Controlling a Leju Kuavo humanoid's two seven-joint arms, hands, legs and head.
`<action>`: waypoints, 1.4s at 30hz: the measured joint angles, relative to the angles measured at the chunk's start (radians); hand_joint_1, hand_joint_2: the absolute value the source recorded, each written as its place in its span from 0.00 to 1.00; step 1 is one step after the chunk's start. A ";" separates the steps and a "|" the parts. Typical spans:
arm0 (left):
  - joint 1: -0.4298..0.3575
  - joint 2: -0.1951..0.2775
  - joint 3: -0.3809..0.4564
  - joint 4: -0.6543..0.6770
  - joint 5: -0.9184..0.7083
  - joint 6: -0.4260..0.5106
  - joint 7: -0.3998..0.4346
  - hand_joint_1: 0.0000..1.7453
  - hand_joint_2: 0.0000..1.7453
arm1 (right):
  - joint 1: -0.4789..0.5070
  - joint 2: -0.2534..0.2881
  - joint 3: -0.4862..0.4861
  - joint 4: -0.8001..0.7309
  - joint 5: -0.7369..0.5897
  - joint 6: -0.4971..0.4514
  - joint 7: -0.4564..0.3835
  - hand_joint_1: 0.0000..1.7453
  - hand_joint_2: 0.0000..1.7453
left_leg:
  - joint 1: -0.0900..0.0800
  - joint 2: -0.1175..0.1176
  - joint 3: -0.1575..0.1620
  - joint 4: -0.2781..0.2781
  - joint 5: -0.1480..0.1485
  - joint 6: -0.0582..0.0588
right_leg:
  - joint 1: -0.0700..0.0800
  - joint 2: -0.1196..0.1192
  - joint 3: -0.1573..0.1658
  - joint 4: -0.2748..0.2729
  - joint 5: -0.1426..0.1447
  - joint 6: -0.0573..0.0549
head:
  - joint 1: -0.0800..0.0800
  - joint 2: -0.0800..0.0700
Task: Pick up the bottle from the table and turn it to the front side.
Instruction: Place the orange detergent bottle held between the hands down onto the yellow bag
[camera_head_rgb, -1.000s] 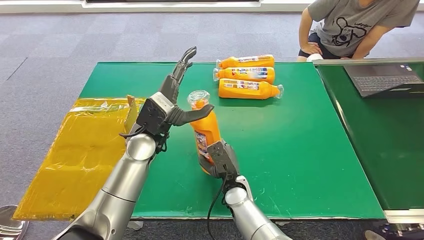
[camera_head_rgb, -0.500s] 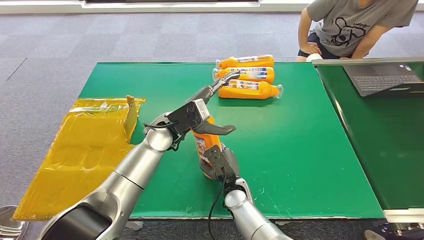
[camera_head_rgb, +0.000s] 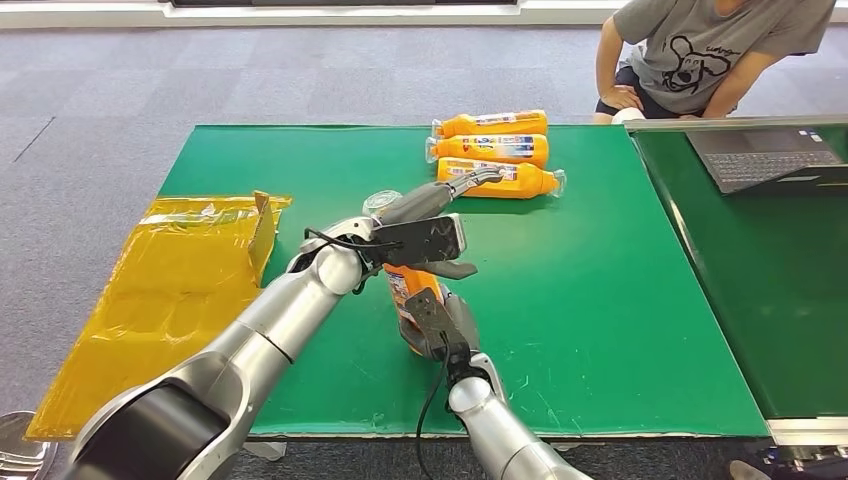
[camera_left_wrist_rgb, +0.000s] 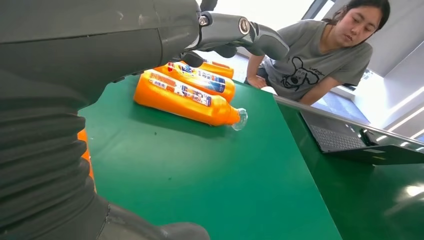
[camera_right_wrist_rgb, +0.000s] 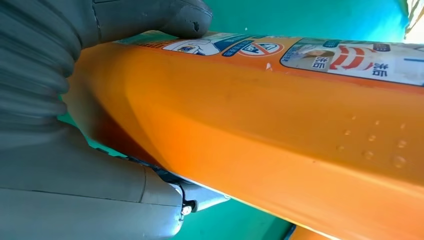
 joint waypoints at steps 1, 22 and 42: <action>-0.004 0.000 0.000 0.005 0.000 0.001 0.001 0.00 1.00 | -0.001 0.000 0.000 0.000 0.004 0.000 0.001 1.00 1.00 | 0.000 0.000 0.000 0.000 0.000 0.000 | 0.000 0.000 0.000 0.000 0.000 0.000 | 0.000 0.000; 0.240 0.024 0.203 -0.644 0.353 0.959 -0.219 0.00 1.00 | 0.000 0.000 -0.019 0.003 0.032 -0.042 -0.001 1.00 1.00 | 0.002 -0.001 -0.003 0.000 0.000 0.000 | 0.001 -0.003 -0.001 0.000 -0.001 0.000 | 0.000 0.000; 0.187 0.080 0.182 -0.493 0.114 0.539 0.190 0.00 1.00 | -0.001 -0.001 -0.033 0.005 0.055 -0.028 0.000 1.00 1.00 | 0.001 0.006 -0.001 0.000 0.001 -0.001 | 0.001 0.003 -0.004 0.000 0.003 -0.002 | 0.000 0.000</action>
